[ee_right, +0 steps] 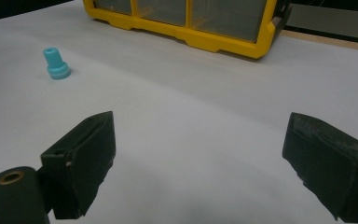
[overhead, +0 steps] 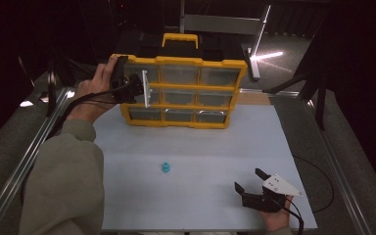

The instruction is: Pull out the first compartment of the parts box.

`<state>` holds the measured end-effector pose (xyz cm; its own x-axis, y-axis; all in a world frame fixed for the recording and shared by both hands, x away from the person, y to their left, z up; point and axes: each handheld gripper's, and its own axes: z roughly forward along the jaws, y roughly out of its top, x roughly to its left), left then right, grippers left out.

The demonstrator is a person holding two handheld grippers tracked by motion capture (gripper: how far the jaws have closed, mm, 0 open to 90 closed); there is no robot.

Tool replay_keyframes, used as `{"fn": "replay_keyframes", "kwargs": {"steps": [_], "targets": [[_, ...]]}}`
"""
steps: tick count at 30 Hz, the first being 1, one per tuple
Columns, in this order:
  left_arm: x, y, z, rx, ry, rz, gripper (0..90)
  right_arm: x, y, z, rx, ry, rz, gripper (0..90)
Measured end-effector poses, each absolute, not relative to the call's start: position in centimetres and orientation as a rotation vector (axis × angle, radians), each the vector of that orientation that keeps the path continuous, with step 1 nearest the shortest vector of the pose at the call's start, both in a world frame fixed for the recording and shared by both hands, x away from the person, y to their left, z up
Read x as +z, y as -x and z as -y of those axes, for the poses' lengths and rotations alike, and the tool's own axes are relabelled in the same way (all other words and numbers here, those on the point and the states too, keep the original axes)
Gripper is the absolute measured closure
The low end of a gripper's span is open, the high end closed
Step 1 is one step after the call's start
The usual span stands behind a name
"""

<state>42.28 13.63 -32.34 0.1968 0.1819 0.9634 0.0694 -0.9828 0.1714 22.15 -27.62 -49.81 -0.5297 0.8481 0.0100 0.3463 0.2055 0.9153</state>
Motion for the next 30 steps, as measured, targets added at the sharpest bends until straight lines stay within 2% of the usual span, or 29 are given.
{"fn": "replay_keyframes", "kwargs": {"steps": [6,11,12,14,20,26,30], "targets": [[-32.6,-42.7,-12.9,2.015,-2.331,-0.213,17.9,-49.8,-22.1,27.7,1.304,-1.112,-1.976,9.5],[-33.0,-42.9,-12.6,2.113,-2.296,-0.199,35.3,-49.8,-22.1,27.7,1.302,-1.108,-1.977,9.5],[-33.1,-43.0,-12.5,2.121,-2.296,-0.189,35.3,-49.8,-22.1,27.7,1.305,-1.106,-1.976,9.5],[-33.1,-43.0,-12.5,2.145,-2.275,-0.173,41.7,-49.8,-22.1,27.8,1.306,-1.107,-1.976,9.6],[-33.2,-43.1,-12.7,2.224,-2.254,-0.132,53.6,-49.8,-22.1,27.8,1.310,-1.110,-1.977,9.5],[-33.7,-43.1,-12.6,2.312,-2.227,-0.092,59.7,-49.8,-22.1,27.8,1.313,-1.113,-1.976,9.6],[-33.7,-43.1,-12.6,2.320,-2.223,-0.089,61.5,-49.8,-22.1,27.8,1.314,-1.115,-1.977,9.6]]}}
